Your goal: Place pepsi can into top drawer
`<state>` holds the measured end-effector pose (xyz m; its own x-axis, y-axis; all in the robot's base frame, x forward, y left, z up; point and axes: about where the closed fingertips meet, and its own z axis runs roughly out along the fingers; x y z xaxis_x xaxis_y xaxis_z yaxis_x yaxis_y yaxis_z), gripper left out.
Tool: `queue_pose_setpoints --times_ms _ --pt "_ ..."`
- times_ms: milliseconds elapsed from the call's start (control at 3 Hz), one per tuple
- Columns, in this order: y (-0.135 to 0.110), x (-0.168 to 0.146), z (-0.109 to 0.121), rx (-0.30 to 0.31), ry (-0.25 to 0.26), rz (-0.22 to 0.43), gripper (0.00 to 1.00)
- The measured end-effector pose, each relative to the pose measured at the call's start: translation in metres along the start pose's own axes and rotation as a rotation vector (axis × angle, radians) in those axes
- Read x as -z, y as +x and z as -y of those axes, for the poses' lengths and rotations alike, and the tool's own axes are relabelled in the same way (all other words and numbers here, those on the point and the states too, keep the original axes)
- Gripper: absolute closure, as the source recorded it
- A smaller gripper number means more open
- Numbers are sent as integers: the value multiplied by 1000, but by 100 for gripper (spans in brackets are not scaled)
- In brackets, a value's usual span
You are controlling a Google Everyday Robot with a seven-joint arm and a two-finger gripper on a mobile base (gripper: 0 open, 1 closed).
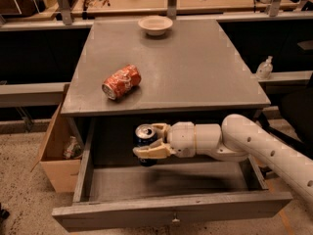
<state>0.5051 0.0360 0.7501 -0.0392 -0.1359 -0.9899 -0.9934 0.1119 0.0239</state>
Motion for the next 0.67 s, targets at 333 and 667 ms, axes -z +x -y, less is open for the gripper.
queue_pose_setpoints --times_ms 333,667 --pt "19 -15 -7 1 23 -8 100" --pt "30 -20 -10 8 44 -23 100"
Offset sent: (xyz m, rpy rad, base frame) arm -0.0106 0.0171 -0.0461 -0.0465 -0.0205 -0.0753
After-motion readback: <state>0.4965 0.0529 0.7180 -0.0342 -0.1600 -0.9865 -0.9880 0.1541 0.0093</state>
